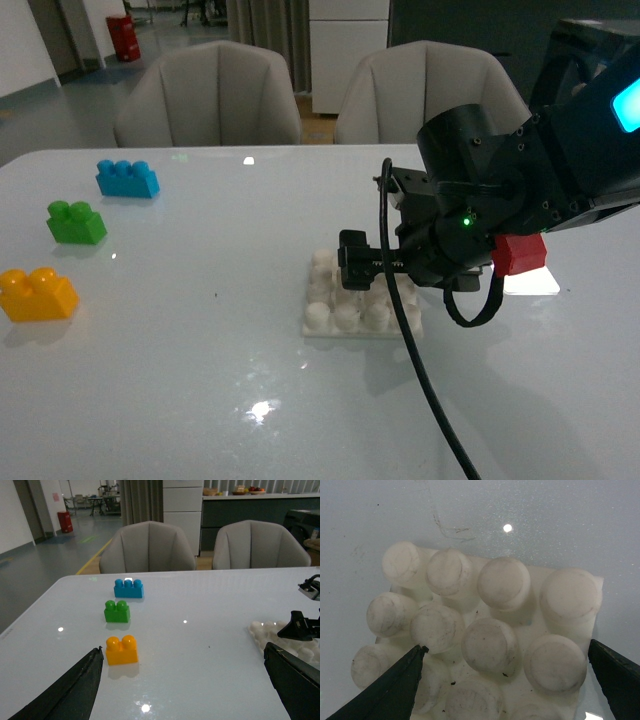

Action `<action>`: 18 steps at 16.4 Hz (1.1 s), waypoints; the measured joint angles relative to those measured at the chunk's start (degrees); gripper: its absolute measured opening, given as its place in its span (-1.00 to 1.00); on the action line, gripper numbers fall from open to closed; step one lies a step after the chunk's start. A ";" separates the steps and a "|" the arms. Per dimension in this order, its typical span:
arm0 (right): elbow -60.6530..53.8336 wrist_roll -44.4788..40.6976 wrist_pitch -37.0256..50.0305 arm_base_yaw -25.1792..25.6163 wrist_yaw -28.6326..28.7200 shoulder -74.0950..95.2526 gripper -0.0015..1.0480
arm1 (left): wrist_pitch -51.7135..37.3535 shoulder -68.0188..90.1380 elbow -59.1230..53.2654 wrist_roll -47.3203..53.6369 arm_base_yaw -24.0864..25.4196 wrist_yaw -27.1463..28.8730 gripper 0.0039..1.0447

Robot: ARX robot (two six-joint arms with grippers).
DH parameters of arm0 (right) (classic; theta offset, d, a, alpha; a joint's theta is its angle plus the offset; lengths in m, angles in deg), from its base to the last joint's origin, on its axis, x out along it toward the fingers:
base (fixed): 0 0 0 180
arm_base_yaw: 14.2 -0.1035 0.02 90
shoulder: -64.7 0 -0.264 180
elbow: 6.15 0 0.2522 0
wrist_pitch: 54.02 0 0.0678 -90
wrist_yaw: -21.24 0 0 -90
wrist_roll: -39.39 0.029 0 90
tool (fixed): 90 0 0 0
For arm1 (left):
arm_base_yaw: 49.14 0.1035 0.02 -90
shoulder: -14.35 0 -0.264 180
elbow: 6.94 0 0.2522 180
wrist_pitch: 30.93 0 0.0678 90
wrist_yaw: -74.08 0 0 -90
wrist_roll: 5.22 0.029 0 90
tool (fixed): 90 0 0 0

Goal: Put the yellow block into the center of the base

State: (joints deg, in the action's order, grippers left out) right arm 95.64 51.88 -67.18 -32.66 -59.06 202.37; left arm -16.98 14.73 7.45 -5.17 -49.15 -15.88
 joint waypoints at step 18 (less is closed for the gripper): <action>-2.40 6.47 4.11 0.24 -0.94 -3.63 0.87 | 0.00 0.00 0.00 0.00 0.00 0.02 0.88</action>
State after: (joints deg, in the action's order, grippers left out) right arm 93.23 58.35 -63.07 -32.42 -60.00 198.74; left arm -16.98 14.73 7.45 -5.17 -49.15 -15.86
